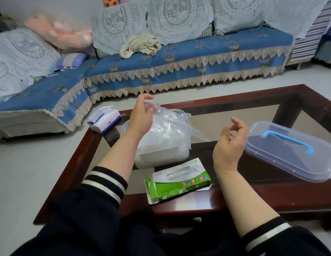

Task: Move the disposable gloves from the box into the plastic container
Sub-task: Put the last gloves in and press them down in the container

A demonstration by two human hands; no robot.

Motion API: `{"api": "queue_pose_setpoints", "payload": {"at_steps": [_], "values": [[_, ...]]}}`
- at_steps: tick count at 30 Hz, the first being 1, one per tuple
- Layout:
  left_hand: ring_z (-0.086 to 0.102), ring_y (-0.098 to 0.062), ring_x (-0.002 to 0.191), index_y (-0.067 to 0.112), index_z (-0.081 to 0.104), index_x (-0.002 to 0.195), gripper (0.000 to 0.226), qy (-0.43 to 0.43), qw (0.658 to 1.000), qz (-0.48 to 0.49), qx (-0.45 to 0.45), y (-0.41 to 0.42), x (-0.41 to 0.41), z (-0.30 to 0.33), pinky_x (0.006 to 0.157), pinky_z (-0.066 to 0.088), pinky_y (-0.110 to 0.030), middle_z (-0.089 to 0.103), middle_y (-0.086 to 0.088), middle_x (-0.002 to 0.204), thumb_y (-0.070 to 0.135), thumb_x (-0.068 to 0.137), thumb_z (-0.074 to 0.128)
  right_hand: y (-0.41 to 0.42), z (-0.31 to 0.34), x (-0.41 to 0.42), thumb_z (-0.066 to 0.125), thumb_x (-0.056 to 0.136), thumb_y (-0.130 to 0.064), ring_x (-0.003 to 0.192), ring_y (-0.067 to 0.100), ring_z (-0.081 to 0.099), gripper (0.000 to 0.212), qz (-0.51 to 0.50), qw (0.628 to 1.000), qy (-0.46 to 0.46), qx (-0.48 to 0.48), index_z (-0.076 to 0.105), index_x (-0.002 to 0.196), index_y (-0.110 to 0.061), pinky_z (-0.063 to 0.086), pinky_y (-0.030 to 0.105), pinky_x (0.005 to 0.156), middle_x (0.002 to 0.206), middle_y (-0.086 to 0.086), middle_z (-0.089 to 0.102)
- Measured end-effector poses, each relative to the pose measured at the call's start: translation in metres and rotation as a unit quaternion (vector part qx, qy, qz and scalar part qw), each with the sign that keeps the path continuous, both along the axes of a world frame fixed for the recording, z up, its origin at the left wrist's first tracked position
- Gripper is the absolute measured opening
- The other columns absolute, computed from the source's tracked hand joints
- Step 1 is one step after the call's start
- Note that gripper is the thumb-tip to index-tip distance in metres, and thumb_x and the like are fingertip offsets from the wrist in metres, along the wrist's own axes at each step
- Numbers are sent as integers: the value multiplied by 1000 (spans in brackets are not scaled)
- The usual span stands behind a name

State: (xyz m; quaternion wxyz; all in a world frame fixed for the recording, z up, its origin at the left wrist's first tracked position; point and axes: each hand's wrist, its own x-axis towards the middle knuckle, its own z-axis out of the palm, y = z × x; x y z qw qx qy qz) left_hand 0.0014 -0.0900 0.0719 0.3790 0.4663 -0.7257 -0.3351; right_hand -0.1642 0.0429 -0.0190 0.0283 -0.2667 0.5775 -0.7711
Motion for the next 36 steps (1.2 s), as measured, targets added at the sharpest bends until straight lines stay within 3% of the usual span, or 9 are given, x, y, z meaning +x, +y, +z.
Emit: {"api": "queue_pose_setpoints", "payload": {"at_steps": [5,8,15,20,23,27,29,31,36], "values": [[54,-21,97,21,52,106,32,-185,979,84,-33,-28,26,-32,75,44,-31,57,-4,114,-5,93,41,1,0,9,49,99,-16,73,6,45,18,71,996,28,38,49,114,-26,41,17,70,98,-4,50],[55,-27,111,18,56,123,37,-332,936,103,-54,-29,33,-43,84,46,-37,53,-9,131,-1,93,48,3,1,18,53,97,-23,72,2,50,9,148,980,61,119,53,101,-31,42,18,69,87,-17,56],[36,-32,126,18,50,135,68,-568,814,77,-88,-24,38,-43,100,37,-43,41,-11,142,64,85,53,1,-9,34,67,81,-48,74,1,52,22,334,842,226,358,63,81,-27,44,28,69,78,-14,62],[0,-33,147,33,48,137,63,-462,882,88,-33,-14,48,-39,117,7,-48,4,-7,161,59,82,63,-7,-25,42,71,74,-56,122,19,39,60,387,714,337,477,54,126,-32,34,37,102,129,-6,51],[20,-26,142,24,60,124,37,-290,941,110,-138,7,52,-45,118,18,-48,31,-8,153,39,91,62,-10,-31,44,71,75,-55,120,21,41,53,381,672,381,507,56,122,-34,30,36,98,132,-6,51],[55,-10,76,10,65,97,12,-69,939,17,-338,59,50,-63,67,51,-31,61,-2,101,18,94,56,-10,-30,48,74,76,-43,110,16,48,29,388,698,355,486,65,100,-29,33,29,84,117,-6,58],[54,-6,67,17,65,96,14,-101,959,-52,-258,77,45,-79,63,51,-31,61,6,96,29,91,60,-10,-28,47,76,76,-32,88,13,55,12,405,733,284,467,65,78,-27,44,27,74,98,-7,59],[60,-6,89,27,62,110,32,-183,974,-102,-91,87,42,-96,81,52,-36,62,13,105,41,82,70,-10,-28,47,74,77,-22,71,12,53,24,411,746,251,460,56,63,-28,47,27,65,82,-10,55],[42,-17,128,27,34,143,90,-351,926,-141,21,91,43,-120,105,36,-35,51,6,138,45,69,81,-15,-35,47,64,85,-22,81,16,57,18,381,744,275,475,57,70,-24,37,27,66,74,-9,57]]}}
